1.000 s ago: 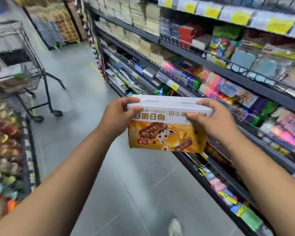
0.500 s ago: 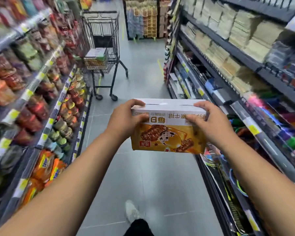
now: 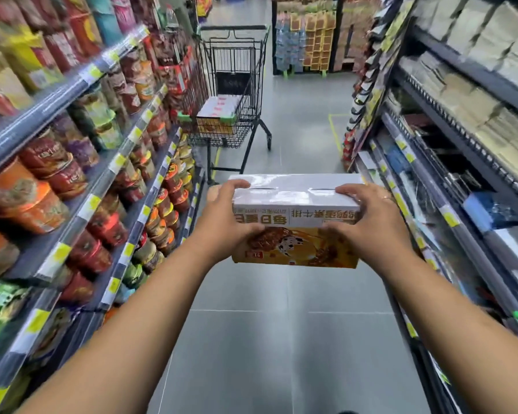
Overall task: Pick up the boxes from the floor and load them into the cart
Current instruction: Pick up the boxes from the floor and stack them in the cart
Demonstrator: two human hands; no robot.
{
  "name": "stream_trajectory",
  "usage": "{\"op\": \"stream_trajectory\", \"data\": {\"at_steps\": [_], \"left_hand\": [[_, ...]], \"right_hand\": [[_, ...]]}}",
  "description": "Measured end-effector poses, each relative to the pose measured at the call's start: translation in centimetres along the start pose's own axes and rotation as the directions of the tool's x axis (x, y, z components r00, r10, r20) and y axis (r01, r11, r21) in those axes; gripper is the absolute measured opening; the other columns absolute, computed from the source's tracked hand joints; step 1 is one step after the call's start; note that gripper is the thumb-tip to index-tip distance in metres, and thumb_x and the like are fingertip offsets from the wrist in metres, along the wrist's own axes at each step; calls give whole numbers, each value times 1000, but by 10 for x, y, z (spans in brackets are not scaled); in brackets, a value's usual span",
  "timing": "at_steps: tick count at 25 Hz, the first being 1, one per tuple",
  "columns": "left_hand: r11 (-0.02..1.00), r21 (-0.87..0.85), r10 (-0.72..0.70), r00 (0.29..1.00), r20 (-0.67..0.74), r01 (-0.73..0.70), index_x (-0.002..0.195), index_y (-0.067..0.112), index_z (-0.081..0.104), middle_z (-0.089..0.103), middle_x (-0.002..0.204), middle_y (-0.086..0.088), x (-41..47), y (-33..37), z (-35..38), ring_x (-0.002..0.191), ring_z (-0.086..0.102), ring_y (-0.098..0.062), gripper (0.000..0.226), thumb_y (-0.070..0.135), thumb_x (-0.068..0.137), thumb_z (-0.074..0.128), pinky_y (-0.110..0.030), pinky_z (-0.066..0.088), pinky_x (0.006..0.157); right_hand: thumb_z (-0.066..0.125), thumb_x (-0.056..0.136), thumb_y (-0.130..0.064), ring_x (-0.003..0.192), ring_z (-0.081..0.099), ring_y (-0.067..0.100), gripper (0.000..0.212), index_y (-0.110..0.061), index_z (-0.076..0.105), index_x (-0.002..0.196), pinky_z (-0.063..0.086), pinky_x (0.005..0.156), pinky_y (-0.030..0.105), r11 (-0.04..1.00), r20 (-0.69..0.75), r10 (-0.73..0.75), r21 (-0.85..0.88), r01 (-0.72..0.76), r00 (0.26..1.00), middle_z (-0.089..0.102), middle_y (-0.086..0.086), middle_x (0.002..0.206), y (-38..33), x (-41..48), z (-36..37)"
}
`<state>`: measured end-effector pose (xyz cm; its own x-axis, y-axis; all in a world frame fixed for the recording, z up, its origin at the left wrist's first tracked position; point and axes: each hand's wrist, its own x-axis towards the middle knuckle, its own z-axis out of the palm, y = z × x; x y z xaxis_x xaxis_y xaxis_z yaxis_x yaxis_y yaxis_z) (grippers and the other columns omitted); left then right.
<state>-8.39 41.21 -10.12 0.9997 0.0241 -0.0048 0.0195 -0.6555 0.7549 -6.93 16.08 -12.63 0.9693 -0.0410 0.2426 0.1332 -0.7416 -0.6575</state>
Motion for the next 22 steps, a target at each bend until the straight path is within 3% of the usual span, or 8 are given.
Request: {"op": "stream_trajectory", "data": {"at_steps": [3, 9, 14, 16, 19, 22], "left_hand": [[1000, 27, 3, 994, -111, 0, 126, 29, 51, 34, 126, 2, 67, -18, -14, 105, 42, -9, 62, 14, 74, 82, -11, 33, 89], [999, -7, -35, 978, -205, 34, 120, 29, 58, 35, 126, -1, 208, -41, -25, 103, 42, -7, 57, 11, 72, 82, 7, 28, 80], [992, -19, -127, 951, -280, 127, 110, 39, 57, 35, 123, -2, 317, -50, -43, 107, 51, -16, 57, 10, 69, 84, -25, 43, 100], [986, -31, -163, 937, -309, 162, 109, 40, 57, 35, 123, -1, 358, -59, -50, 110, 51, -17, 57, 10, 70, 84, -26, 42, 101], [981, -13, -187, 926, -328, 193, 112, 37, 59, 36, 124, -1, 419, -81, -65, 107, 46, -11, 55, 11, 70, 84, -11, 34, 93], [979, -5, -194, 927, -322, 203, 115, 32, 61, 37, 120, 0, 485, -111, -84, 102, 41, -7, 55, 10, 71, 83, 8, 24, 75]], "right_hand": [[87, 58, -42, 117, 50, 21, 64, -41, 60, 116, 46, 97, 38, 999, 16, -15, 35, 14, 1000, 50, 3, 132, -8, 71, 32], [89, 55, -40, 112, 52, 21, 64, -44, 60, 112, 49, 95, 41, 990, 72, -70, 124, 61, 995, 48, -1, 126, -3, 227, 95], [87, 60, -39, 116, 49, 21, 63, -40, 60, 116, 47, 97, 35, 986, 169, -136, 123, 116, 976, 46, 0, 129, -11, 354, 135], [87, 60, -39, 117, 49, 22, 62, -41, 60, 115, 47, 99, 39, 982, 204, -164, 127, 140, 965, 45, 1, 129, -16, 401, 154], [86, 60, -39, 119, 49, 24, 60, -42, 59, 114, 47, 98, 40, 980, 245, -181, 129, 153, 952, 45, 2, 131, -24, 466, 194], [84, 60, -41, 120, 48, 23, 61, -43, 58, 115, 48, 96, 38, 981, 260, -186, 110, 163, 947, 45, 1, 133, -35, 526, 237]]}}
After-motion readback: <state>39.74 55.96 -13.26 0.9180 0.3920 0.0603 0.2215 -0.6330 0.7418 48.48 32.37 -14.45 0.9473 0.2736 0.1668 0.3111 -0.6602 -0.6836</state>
